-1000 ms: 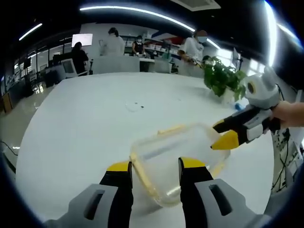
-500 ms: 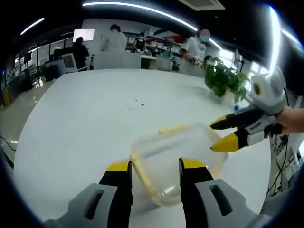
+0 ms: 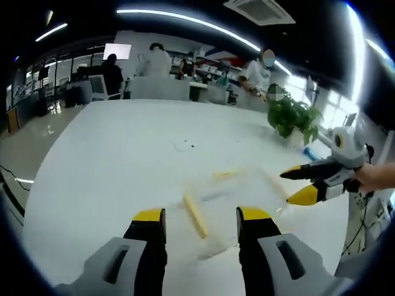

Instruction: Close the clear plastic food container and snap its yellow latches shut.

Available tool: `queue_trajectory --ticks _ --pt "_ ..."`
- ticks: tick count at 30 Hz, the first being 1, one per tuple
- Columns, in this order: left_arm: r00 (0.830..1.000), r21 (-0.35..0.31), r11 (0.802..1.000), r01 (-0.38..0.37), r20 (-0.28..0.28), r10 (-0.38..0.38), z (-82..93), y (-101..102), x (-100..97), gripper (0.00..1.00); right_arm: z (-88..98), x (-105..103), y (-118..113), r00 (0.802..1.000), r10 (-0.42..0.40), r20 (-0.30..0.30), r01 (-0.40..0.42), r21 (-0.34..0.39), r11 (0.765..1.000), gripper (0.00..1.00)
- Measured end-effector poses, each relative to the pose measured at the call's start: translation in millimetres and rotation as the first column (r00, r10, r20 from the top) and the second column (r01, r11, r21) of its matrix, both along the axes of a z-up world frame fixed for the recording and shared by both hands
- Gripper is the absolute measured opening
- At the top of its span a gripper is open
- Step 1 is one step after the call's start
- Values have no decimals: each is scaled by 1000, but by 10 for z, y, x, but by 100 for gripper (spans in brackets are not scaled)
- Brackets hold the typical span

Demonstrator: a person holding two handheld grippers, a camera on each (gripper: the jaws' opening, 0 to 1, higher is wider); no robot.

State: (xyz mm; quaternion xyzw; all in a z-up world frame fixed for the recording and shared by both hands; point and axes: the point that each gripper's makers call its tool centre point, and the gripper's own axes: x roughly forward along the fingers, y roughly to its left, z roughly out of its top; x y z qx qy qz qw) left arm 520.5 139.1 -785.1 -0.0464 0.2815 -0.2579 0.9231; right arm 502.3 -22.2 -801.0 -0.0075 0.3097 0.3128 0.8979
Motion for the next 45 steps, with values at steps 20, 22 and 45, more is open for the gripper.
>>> queue_trajectory --ticks 20,22,45 --pt "986 44 994 99 129 -104 324 24 -930 73 378 -826 92 997 3 77 -9 78 997 62" --pt "985 47 994 100 135 -106 341 46 -1029 73 421 -925 80 995 3 95 -11 75 997 63" --pt "990 5 997 76 120 -76 239 229 -1844 77 162 -1942 -48 998 -59 -1 59 71 996 70"
